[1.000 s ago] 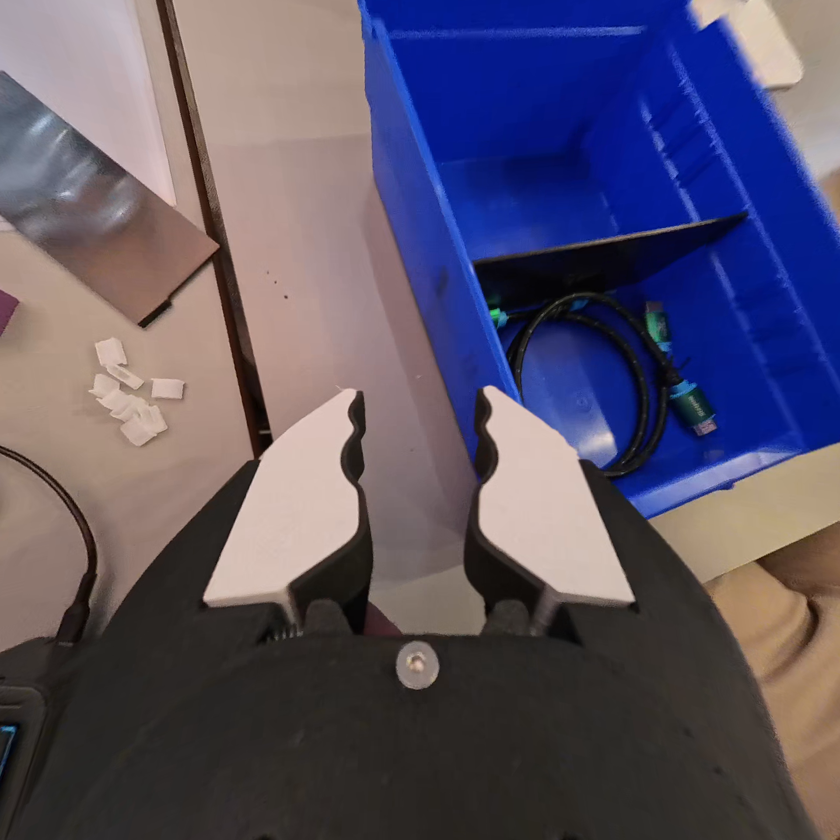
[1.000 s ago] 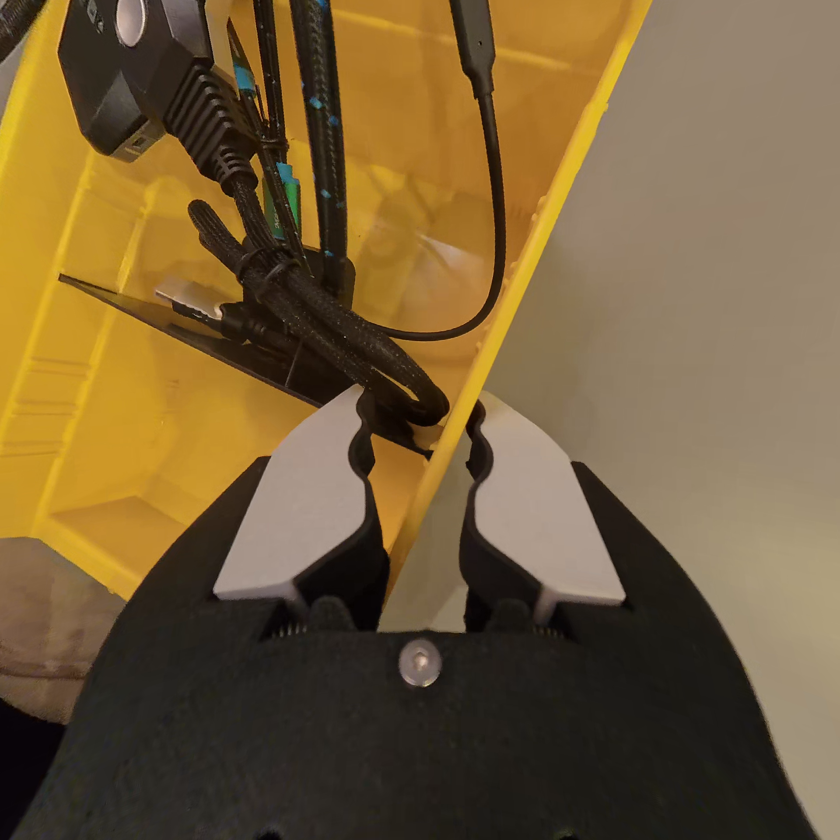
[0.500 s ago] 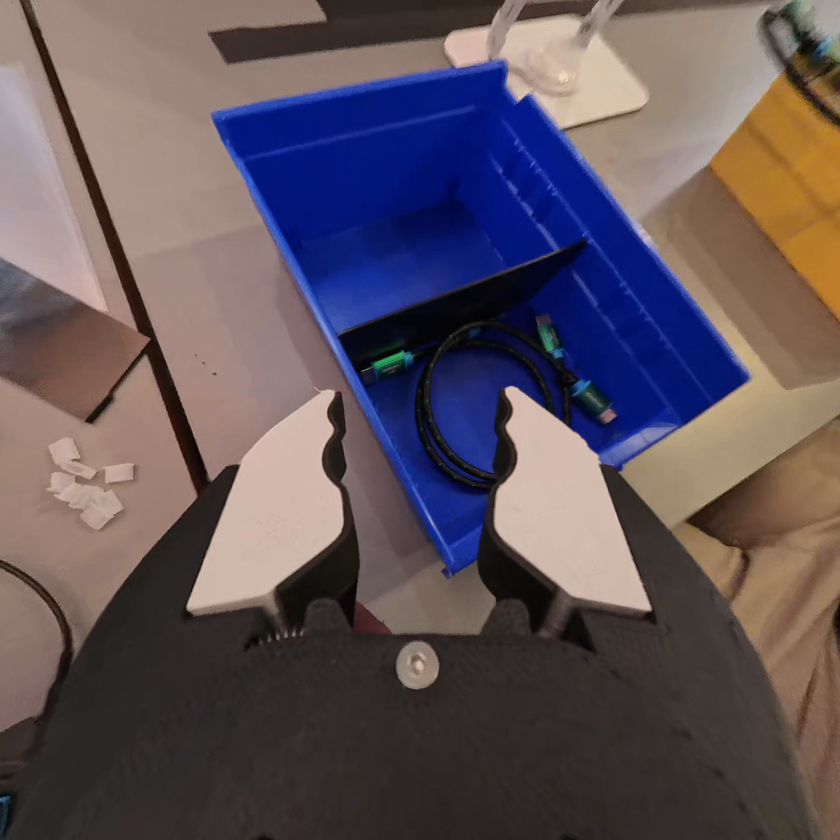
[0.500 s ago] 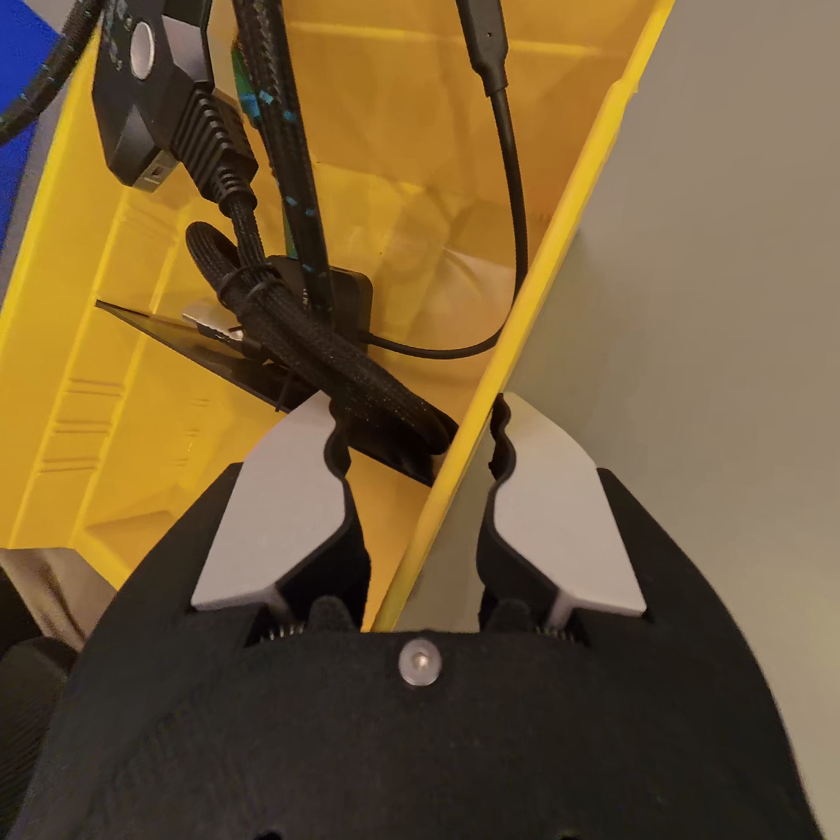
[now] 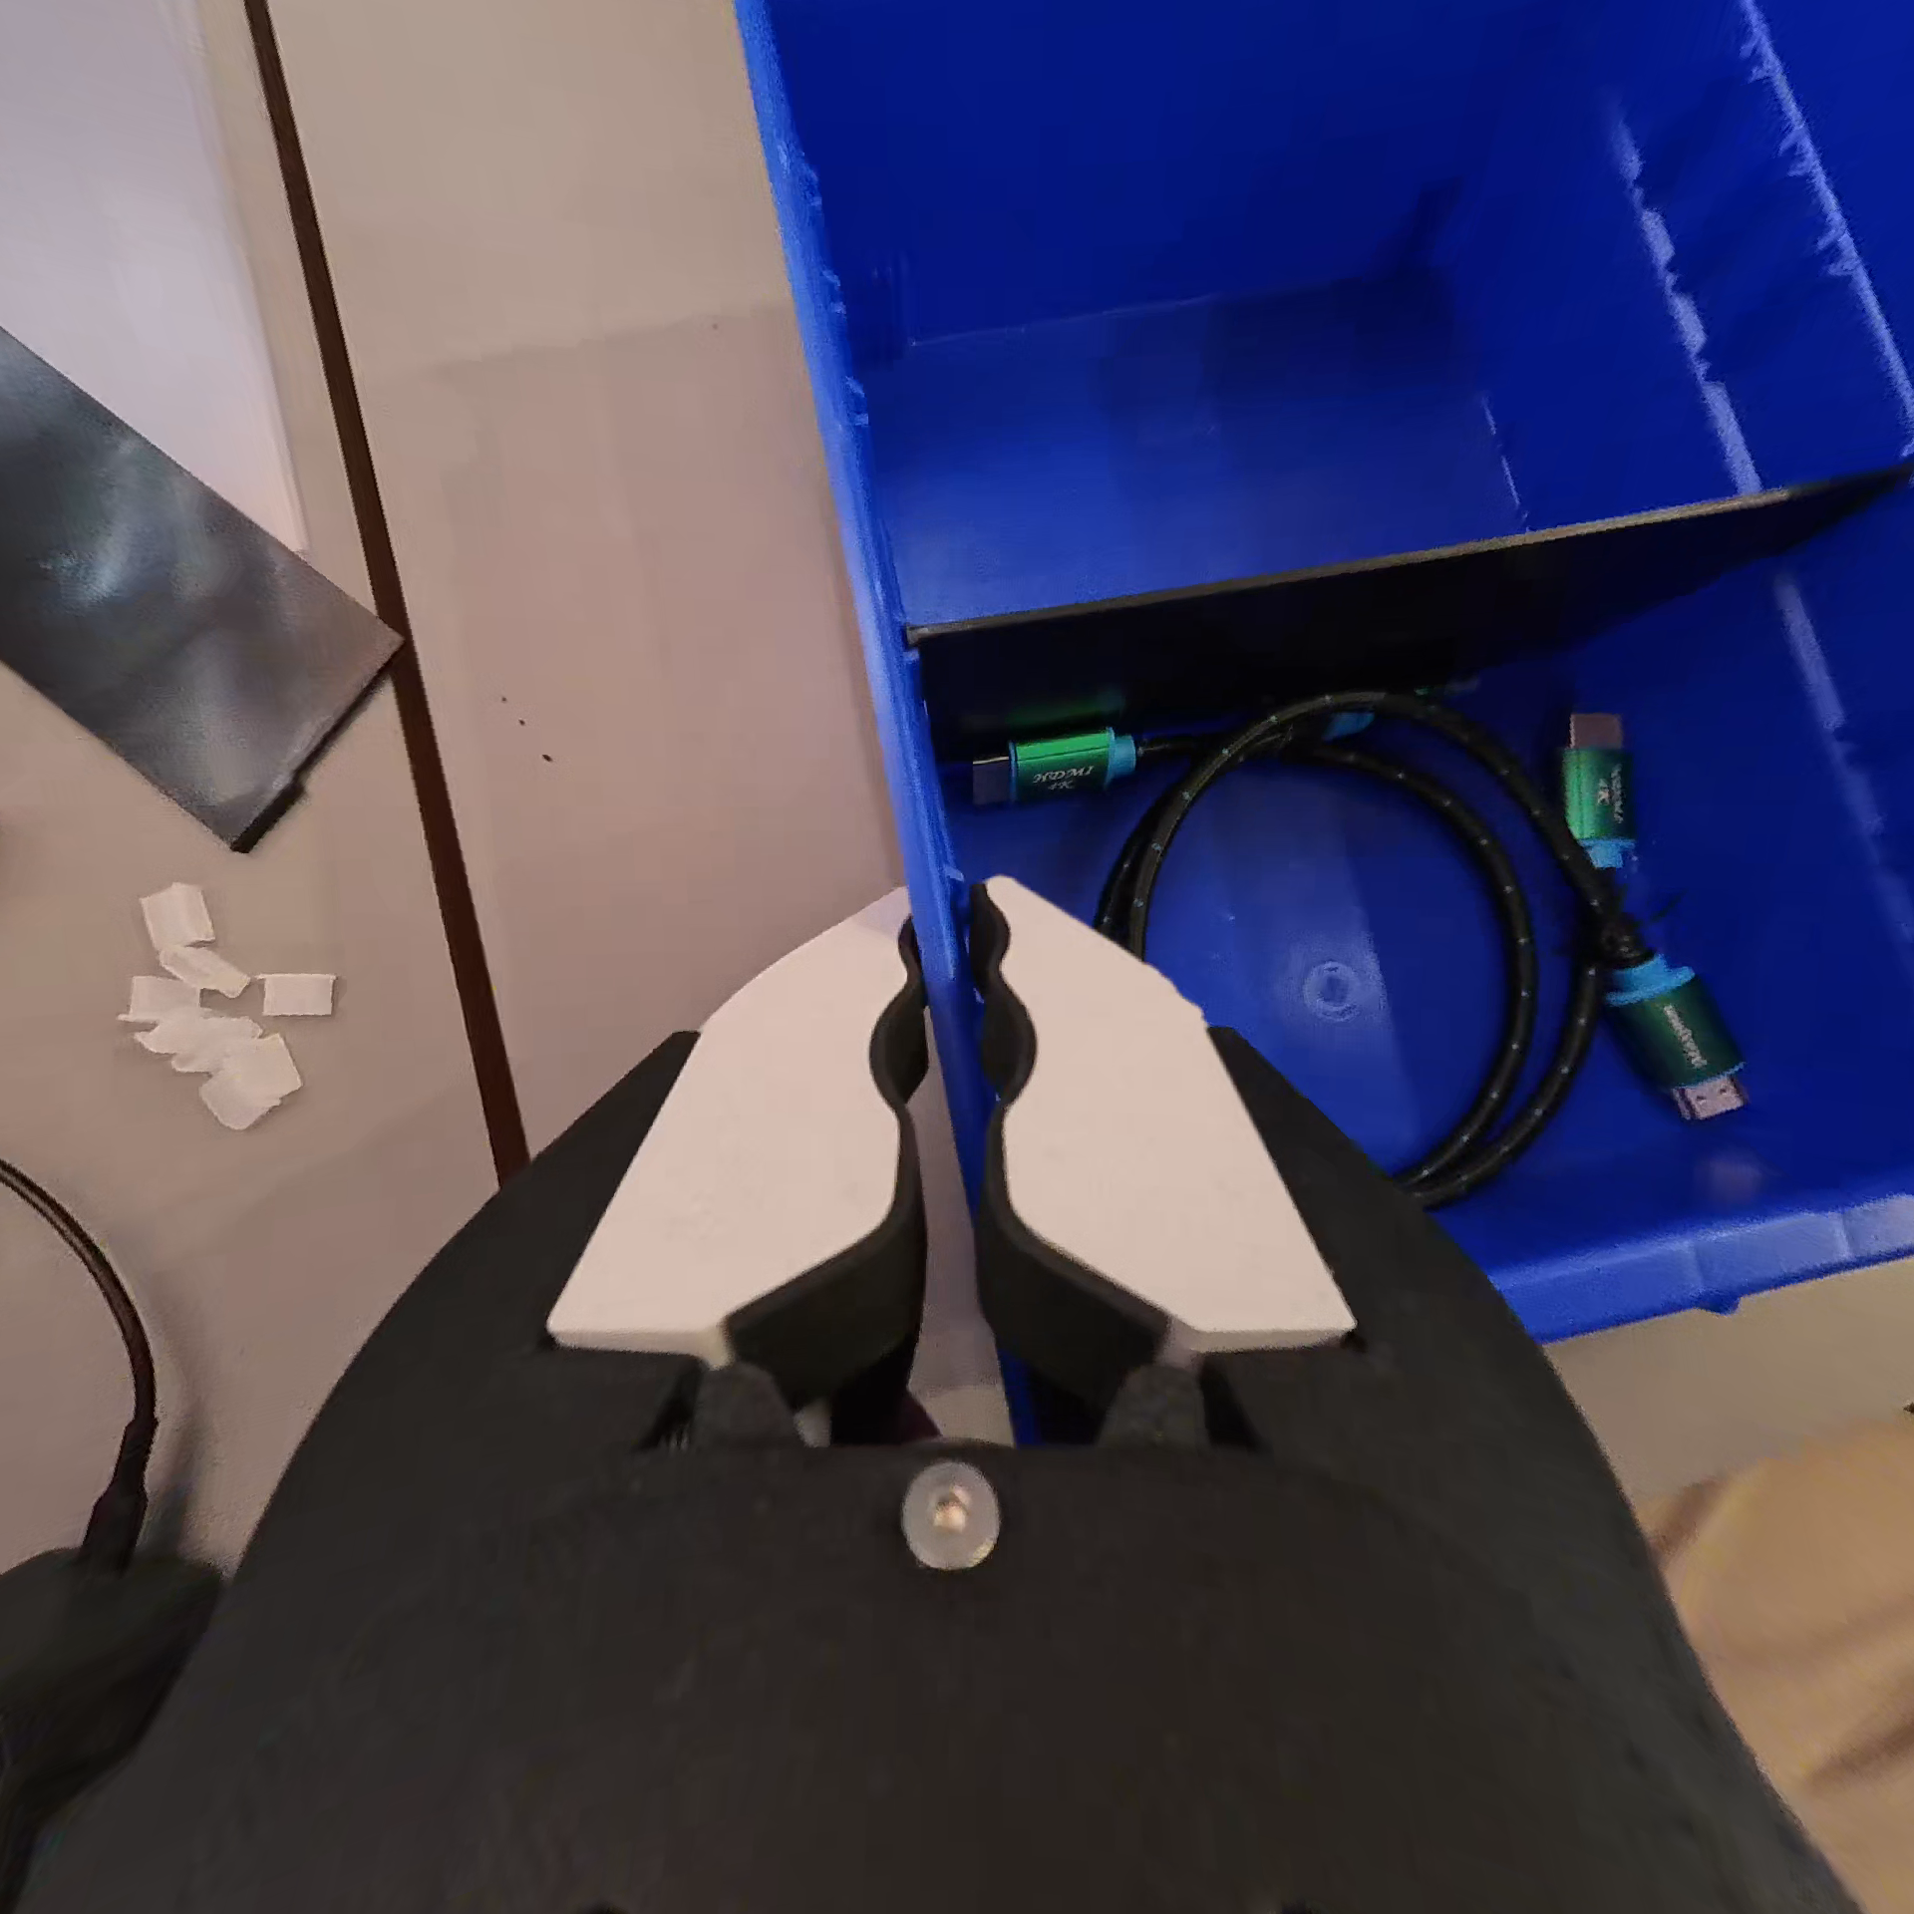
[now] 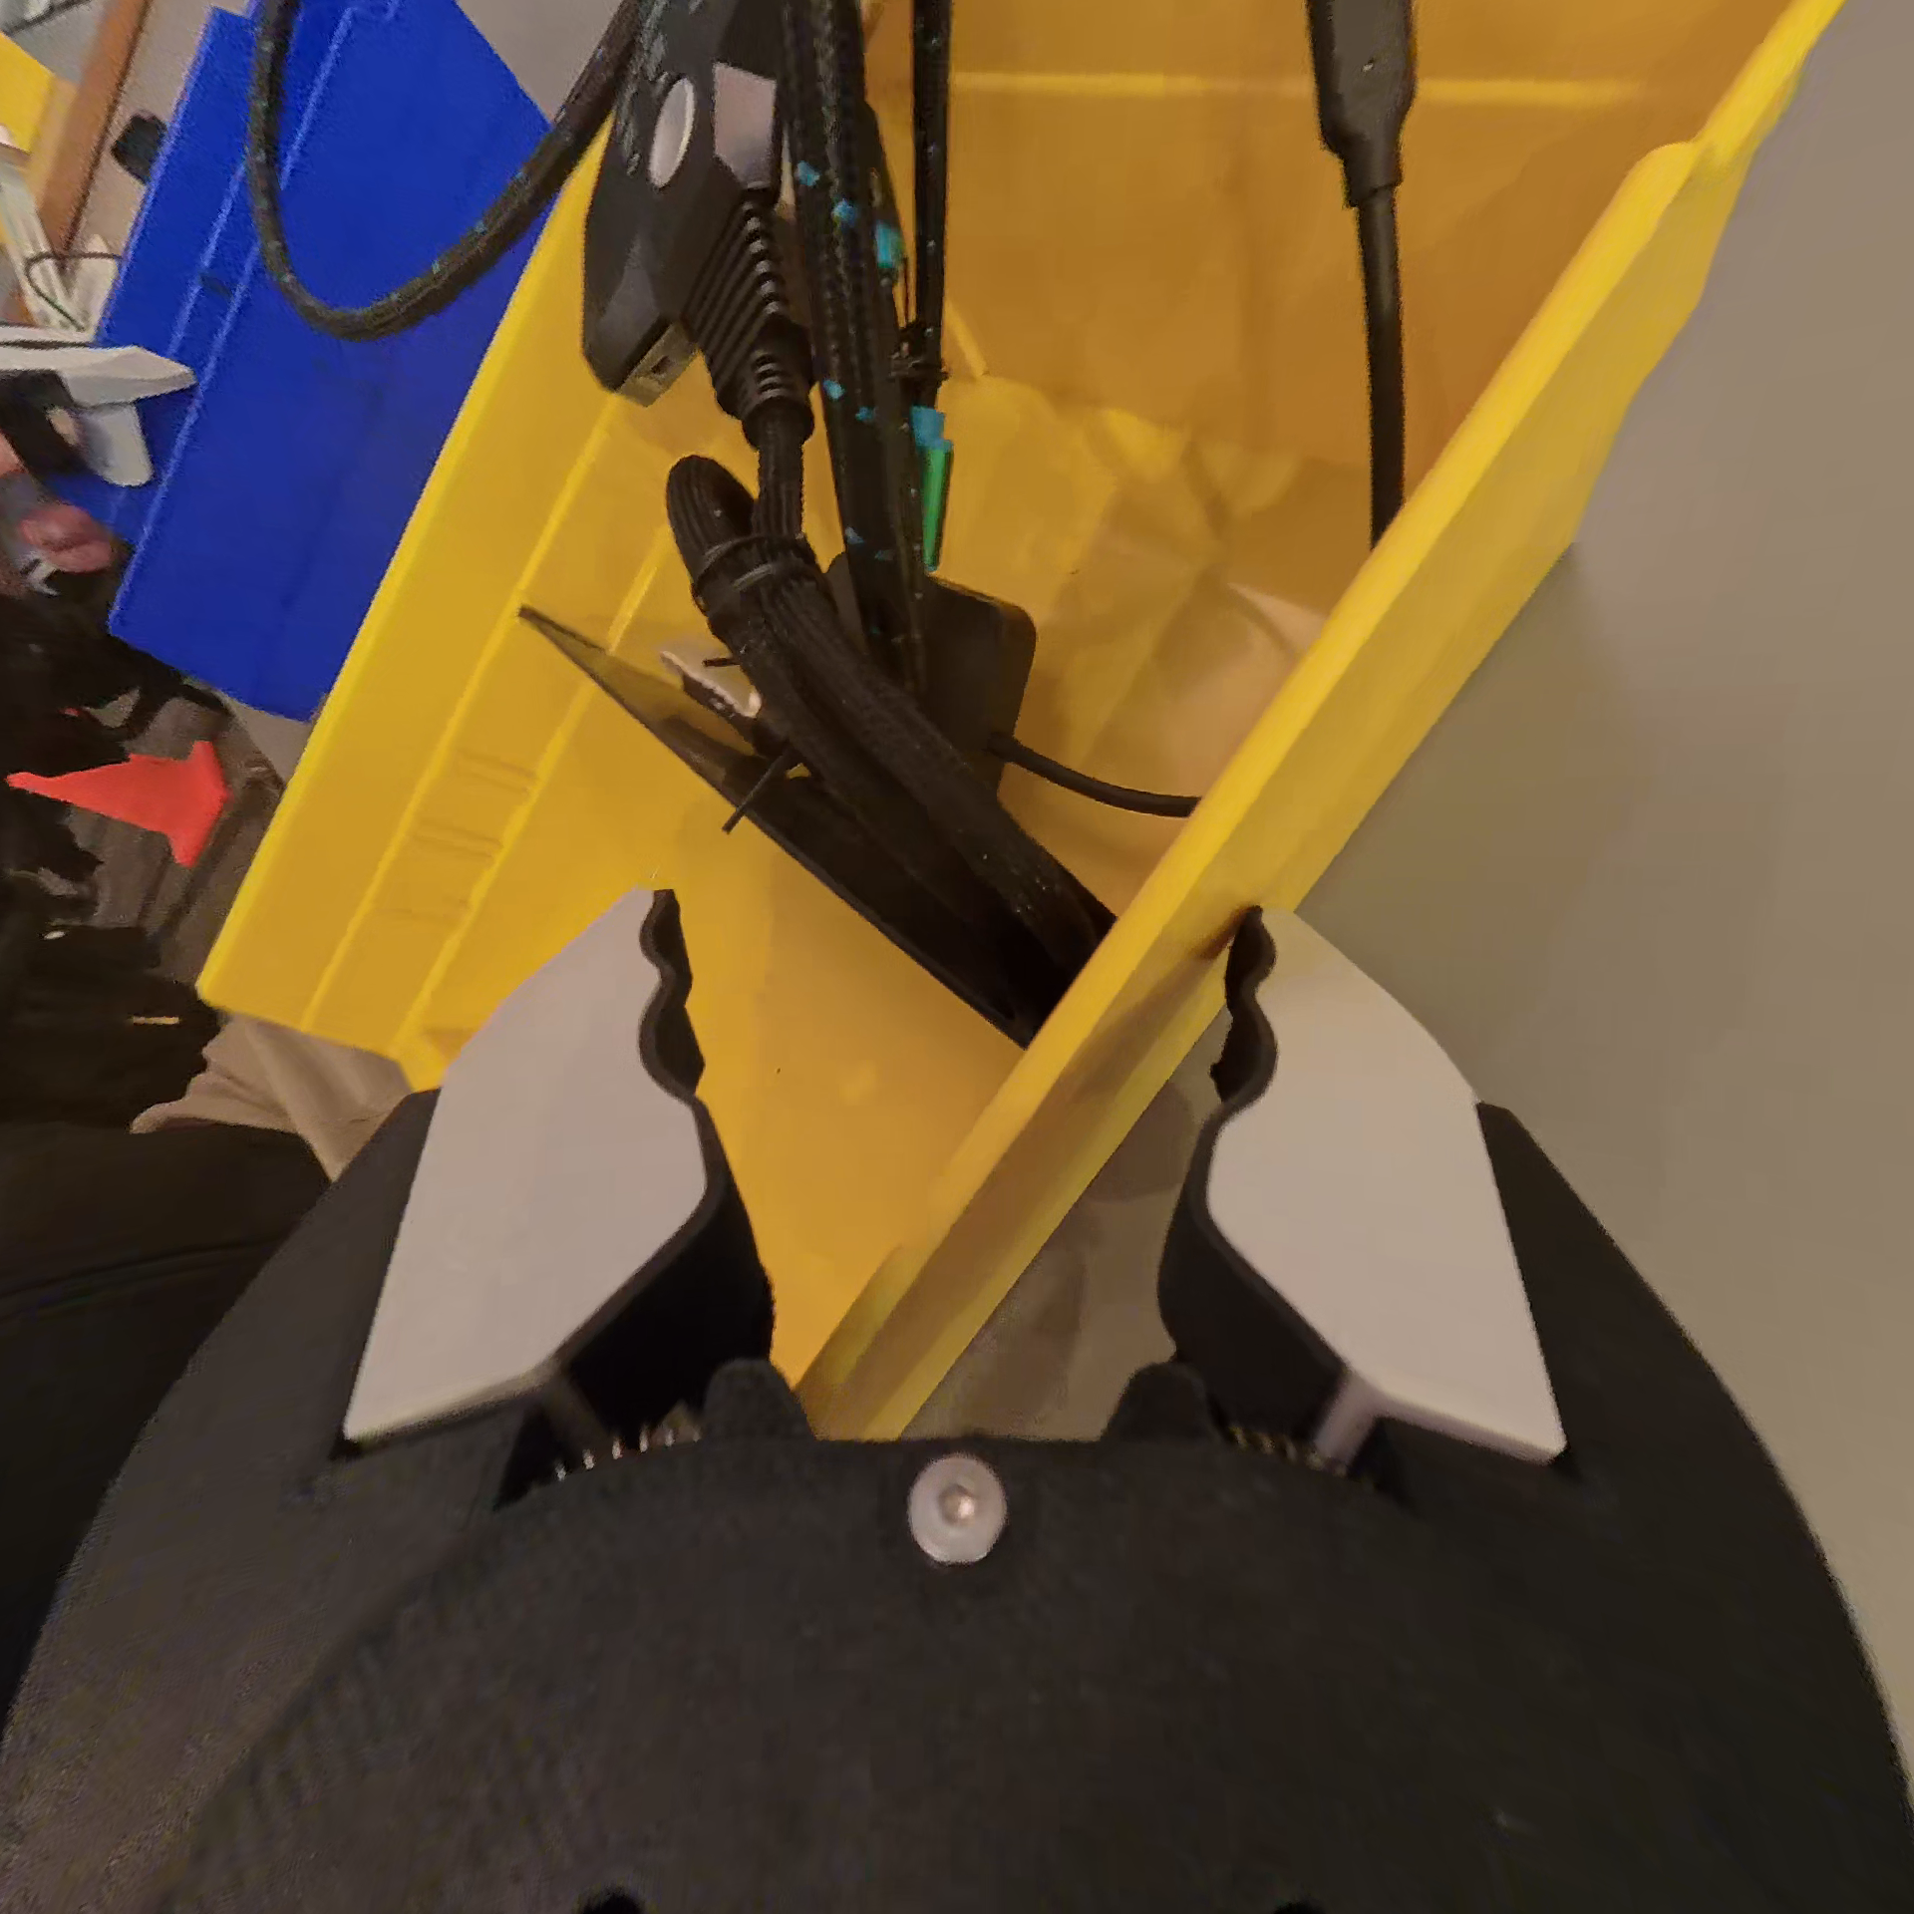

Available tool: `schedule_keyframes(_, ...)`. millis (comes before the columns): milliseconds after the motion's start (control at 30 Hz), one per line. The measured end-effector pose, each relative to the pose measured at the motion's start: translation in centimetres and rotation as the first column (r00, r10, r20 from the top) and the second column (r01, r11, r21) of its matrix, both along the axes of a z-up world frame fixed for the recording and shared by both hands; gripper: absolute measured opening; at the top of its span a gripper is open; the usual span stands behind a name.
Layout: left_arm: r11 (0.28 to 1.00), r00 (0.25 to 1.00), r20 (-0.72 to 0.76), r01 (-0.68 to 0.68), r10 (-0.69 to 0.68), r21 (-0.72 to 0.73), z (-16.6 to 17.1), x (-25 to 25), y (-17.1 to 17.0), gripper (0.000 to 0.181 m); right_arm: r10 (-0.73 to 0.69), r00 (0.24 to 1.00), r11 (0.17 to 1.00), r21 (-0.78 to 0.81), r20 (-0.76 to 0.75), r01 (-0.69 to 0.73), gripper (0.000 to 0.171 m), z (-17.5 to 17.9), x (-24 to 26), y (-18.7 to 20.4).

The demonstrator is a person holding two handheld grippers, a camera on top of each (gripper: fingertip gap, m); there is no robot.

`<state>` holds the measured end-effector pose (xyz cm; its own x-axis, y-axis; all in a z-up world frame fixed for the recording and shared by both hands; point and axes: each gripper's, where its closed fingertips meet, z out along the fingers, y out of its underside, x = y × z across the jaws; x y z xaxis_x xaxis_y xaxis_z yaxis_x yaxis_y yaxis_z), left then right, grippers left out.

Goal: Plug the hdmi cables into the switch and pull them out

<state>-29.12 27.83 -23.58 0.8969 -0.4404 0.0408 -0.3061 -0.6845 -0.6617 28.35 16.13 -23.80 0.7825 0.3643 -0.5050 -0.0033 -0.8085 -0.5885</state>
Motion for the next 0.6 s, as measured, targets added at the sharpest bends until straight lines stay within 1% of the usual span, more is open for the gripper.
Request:
schedule_keyframes(133, 0.999, 0.998, 0.052, -0.029, 0.027, 0.035, 1.2, -0.5, 0.3, 0.004, 0.000, 0.999, 1.000, -0.007, -0.046, 0.000, 0.106, 0.2, -1.3, -1.3)
schedule_keyframes(233, 0.998, 0.998, 0.059, -0.040, 0.037, 0.044, 1.7, -1.1, 0.2, 0.004, -0.031, 0.998, 1.000, 0.005, -0.046, 0.031, 0.112, 0.1, -2.4, -1.5)
schedule_keyframes(300, 0.997, 0.996, 0.074, -0.059, 0.055, 0.054, 2.1, -1.7, 0.2, 0.004, -0.046, 0.997, 0.999, 0.004, -0.062, 0.046, 0.113, 0.2, -3.2, -1.3)
schedule_keyframes(467, 0.986, 0.989, 0.095, -0.122, 0.112, 0.112, 4.0, -4.1, 0.5, 0.005, -0.064, 0.995, 0.997, 0.040, -0.074, 0.067, 0.118, 0.0, -6.7, 0.0)
schedule_keyframes(600, 0.967, 0.974, 0.158, -0.192, 0.165, 0.170, 6.4, -6.5, 0.3, 0.005, -0.040, 0.989, 0.998, 0.050, -0.139, 0.048, 0.123, 0.4, -11.3, 1.6)
